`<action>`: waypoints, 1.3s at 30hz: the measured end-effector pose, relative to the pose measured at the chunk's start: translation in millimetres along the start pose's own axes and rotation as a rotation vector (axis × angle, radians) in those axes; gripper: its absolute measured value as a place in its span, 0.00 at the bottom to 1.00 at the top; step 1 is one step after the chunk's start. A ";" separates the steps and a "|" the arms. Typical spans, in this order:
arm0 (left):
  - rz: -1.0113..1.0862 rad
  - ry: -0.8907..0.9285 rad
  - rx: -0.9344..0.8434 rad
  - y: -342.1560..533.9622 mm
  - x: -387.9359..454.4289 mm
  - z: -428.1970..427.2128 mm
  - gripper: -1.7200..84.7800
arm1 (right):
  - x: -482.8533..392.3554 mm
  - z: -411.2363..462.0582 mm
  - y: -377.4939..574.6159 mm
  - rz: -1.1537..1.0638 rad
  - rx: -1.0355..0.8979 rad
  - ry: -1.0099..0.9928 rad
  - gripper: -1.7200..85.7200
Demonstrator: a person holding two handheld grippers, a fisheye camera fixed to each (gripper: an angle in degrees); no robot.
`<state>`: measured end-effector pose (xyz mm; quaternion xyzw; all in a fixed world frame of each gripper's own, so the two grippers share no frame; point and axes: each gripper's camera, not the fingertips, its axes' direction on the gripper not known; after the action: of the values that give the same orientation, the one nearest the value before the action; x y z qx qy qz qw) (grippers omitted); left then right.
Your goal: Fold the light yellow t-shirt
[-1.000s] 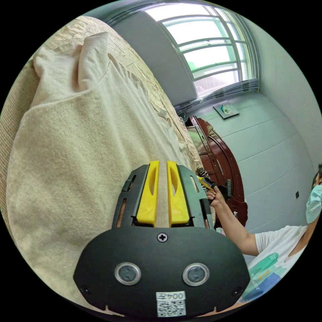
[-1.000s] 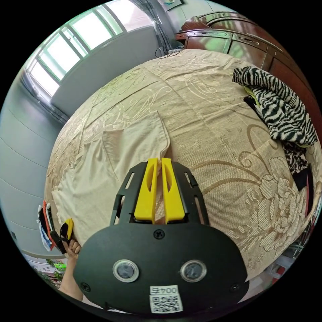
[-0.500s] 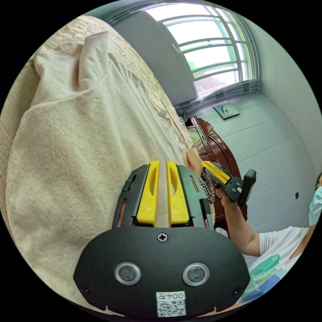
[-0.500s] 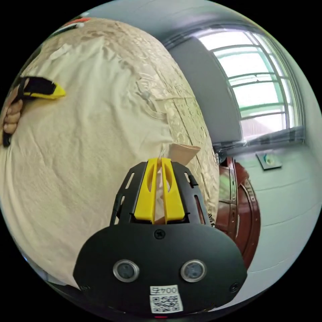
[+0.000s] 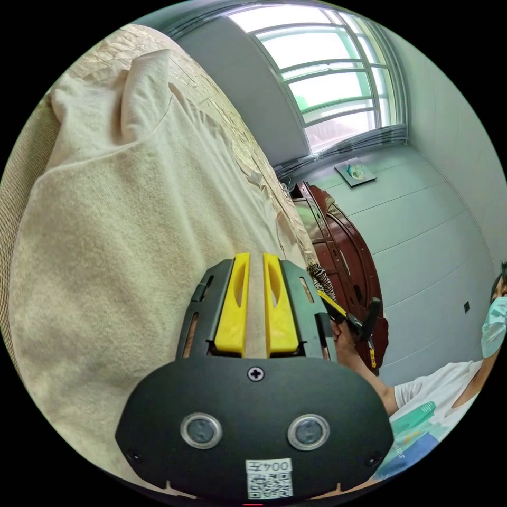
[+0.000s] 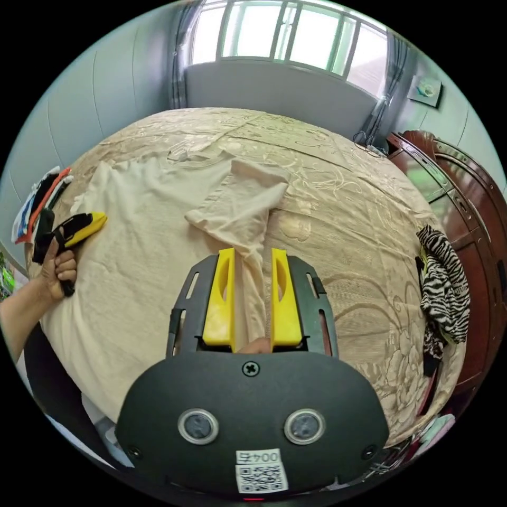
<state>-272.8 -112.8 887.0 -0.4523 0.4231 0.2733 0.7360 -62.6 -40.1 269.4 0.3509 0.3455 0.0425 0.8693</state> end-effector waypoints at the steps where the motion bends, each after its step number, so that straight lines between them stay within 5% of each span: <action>1: -0.004 -0.001 -0.002 -11.9 2.1 -2.5 0.04 | 2.5 5.4 7.2 -0.048 -0.006 0.010 0.15; 6: -0.016 -0.010 -0.016 -60.9 14.0 -9.0 0.05 | 20.9 39.5 15.6 -0.142 -0.056 0.032 0.08; 9: -0.017 -0.037 -0.019 -91.3 27.6 -11.0 0.05 | 73.4 66.8 26.3 0.084 -0.167 -0.073 0.07; 21: 0.096 -0.004 -0.070 -231.8 157.4 10.3 0.08 | 174.4 43.4 164.4 0.495 0.149 -0.443 0.02; 29: 0.514 -0.183 -0.248 -428.2 431.5 224.6 0.14 | 192.3 128.9 193.3 0.569 0.067 -0.532 0.01; 35: 0.539 -0.326 -0.479 -563.3 571.5 436.9 0.13 | 217.2 163.4 258.1 0.664 0.171 -0.665 0.01; 39: 0.578 -0.489 -0.485 -611.5 636.7 527.7 0.09 | 218.6 176.2 282.2 0.672 0.184 -0.669 0.01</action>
<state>719.1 103.2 721.7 -0.3969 0.2693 0.6579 0.5807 261.7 138.4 415.8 0.5128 -0.0832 0.1751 0.8363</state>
